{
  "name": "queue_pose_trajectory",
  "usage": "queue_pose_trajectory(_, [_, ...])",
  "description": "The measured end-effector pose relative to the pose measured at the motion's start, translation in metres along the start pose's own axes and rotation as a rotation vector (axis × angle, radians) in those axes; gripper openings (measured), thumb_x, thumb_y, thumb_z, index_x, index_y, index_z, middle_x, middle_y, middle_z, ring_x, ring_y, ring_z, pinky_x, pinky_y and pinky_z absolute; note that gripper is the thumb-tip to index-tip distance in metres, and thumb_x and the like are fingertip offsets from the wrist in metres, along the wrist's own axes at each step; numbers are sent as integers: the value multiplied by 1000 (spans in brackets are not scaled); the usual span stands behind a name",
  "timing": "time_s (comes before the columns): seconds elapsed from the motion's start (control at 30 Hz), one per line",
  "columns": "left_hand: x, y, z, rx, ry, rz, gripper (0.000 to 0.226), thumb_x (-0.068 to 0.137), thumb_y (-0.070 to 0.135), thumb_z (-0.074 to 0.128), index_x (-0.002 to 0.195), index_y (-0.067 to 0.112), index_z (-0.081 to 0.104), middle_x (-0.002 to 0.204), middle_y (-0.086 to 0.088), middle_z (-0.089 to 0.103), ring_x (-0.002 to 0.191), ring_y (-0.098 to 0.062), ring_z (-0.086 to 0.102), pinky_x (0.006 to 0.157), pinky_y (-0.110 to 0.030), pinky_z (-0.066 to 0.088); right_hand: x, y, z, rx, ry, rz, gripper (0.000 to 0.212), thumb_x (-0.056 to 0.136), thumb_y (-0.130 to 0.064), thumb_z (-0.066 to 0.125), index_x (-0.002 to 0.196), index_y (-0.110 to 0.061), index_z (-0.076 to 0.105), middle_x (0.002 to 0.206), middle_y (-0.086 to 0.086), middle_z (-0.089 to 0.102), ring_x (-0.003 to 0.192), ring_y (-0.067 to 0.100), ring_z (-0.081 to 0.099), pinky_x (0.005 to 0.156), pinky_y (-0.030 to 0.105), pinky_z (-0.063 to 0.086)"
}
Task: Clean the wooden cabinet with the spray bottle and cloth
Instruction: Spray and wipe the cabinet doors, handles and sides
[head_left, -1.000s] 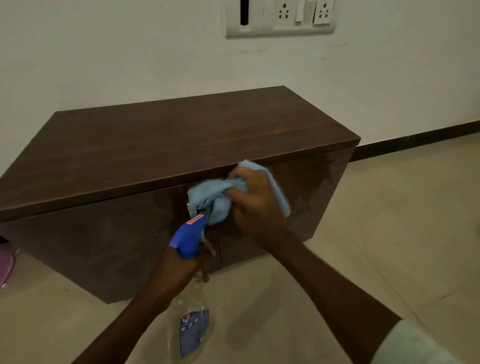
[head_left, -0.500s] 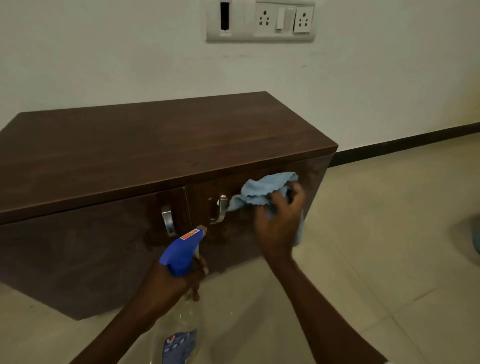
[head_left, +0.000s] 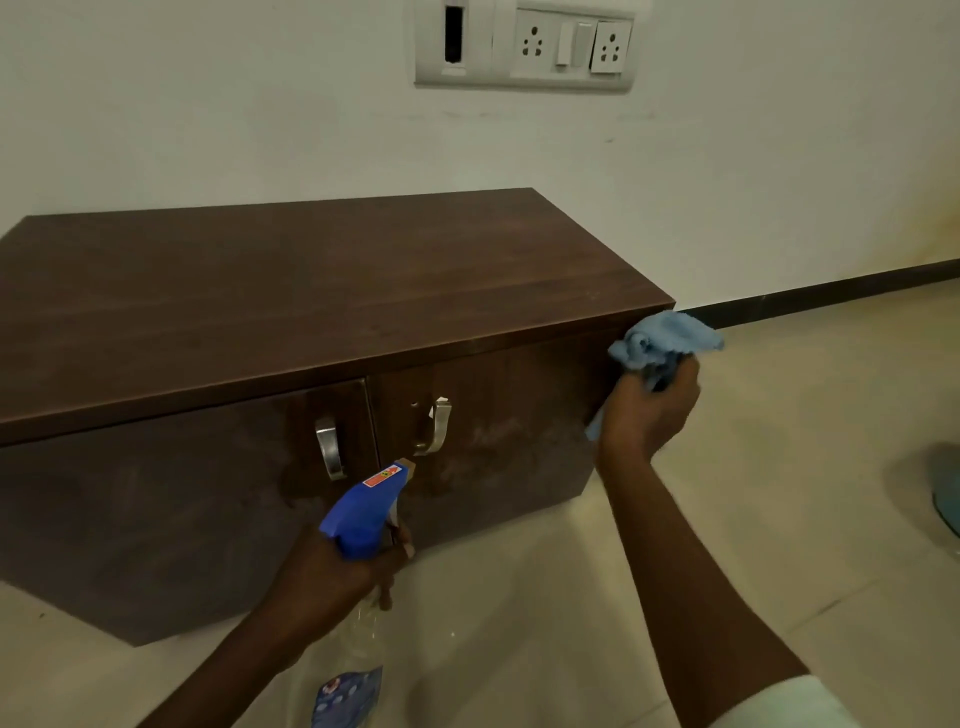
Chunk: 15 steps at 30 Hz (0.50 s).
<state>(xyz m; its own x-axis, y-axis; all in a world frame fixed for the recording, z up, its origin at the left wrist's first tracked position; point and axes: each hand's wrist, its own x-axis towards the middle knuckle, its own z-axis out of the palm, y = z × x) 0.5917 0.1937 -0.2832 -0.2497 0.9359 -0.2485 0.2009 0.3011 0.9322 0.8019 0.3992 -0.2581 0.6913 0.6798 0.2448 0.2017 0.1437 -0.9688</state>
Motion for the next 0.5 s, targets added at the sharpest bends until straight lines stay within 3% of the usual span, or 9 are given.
queue_pose_trajectory(0.1, [1,2,0,1,-28,17,21,78,2,68,98,9,63,63,-10,64,51,-22,61,51,-29,53,-36,17,-3,-10,-112,39,6,92,-9,54,93,-14,51,92,4,58,91,26,62,77,32,48])
queue_pose_trajectory(0.2, [7,4,4,0,-29,11,16,79,3,67,94,6,63,59,-9,65,52,-22,61,55,-32,55,-42,8,-12,38,-200,-150,13,89,-10,56,102,-14,57,100,5,62,96,21,61,90,38,50])
queue_pose_trajectory(0.3, [8,2,4,-11,-43,-6,5,83,2,63,84,-3,62,50,-7,62,55,-30,56,68,-45,51,-1,-42,1,100,-38,-111,13,90,-15,59,93,-28,60,89,-13,57,85,3,58,88,31,51])
queue_pose_trajectory(0.4, [4,3,1,-19,-9,-2,8,80,3,67,87,1,63,55,-10,65,53,-29,60,69,-47,54,-19,-64,14,145,-18,-111,18,87,-17,64,105,-19,65,109,1,52,97,10,54,80,12,47])
queue_pose_trajectory(0.5, [7,3,0,-30,9,-37,5,80,0,66,83,1,62,53,-12,63,49,-25,60,68,-51,52,-90,-56,13,131,-199,-445,27,83,-5,67,110,-12,65,119,12,47,107,15,53,85,11,47])
